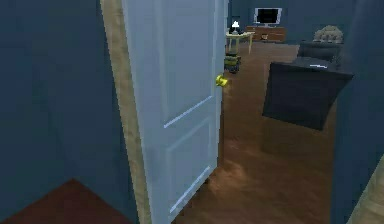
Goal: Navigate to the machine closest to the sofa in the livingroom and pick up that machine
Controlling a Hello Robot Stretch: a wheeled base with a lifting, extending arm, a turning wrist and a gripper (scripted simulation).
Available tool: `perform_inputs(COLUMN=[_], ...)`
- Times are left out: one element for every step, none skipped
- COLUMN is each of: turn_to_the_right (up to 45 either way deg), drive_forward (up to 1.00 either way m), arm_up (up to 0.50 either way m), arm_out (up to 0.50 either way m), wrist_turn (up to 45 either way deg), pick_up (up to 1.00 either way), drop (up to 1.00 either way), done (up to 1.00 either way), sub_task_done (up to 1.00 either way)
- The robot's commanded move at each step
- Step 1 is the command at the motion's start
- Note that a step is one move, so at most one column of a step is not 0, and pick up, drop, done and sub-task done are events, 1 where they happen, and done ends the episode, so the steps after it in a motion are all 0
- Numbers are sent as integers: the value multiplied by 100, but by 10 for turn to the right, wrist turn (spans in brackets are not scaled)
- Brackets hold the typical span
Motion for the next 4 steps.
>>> perform_inputs(turn_to_the_right=[0, 450, 0, 0], drive_forward=[85, 0, 100, 60], arm_up=[0, 0, 0, 0], arm_out=[0, 0, 0, 0], wrist_turn=[0, 0, 0, 0], pick_up=[0, 0, 0, 0], drop=[0, 0, 0, 0], done=[0, 0, 0, 0], sub_task_done=[0, 0, 0, 0])
